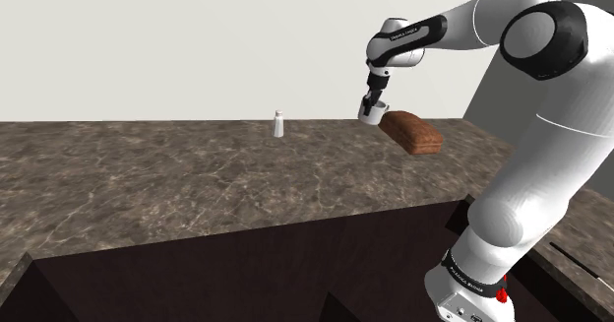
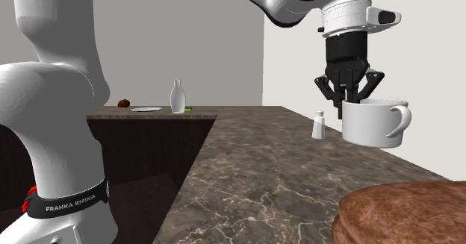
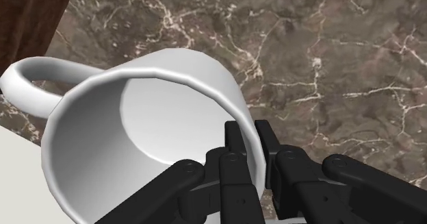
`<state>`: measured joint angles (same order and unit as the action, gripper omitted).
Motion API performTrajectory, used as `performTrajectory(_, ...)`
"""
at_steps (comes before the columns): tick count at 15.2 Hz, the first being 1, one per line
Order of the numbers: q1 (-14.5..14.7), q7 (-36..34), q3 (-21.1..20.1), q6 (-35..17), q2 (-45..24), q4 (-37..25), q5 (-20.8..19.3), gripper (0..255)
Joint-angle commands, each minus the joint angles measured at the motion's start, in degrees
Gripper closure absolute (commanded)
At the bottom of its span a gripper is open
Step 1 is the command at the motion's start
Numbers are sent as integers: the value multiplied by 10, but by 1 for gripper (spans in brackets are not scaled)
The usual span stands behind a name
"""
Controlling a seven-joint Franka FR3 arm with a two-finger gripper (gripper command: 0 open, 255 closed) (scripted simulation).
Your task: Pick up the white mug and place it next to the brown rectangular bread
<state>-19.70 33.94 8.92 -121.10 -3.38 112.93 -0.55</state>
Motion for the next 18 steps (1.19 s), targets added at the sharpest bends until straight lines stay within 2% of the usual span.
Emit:
performTrajectory(1,0,1,0,-16,-5,11,1,255)
performTrajectory(15,-2,6,-1,-117,-51,66,10,255)
performTrajectory(18,-2,6,-1,-122,-54,68,10,255)
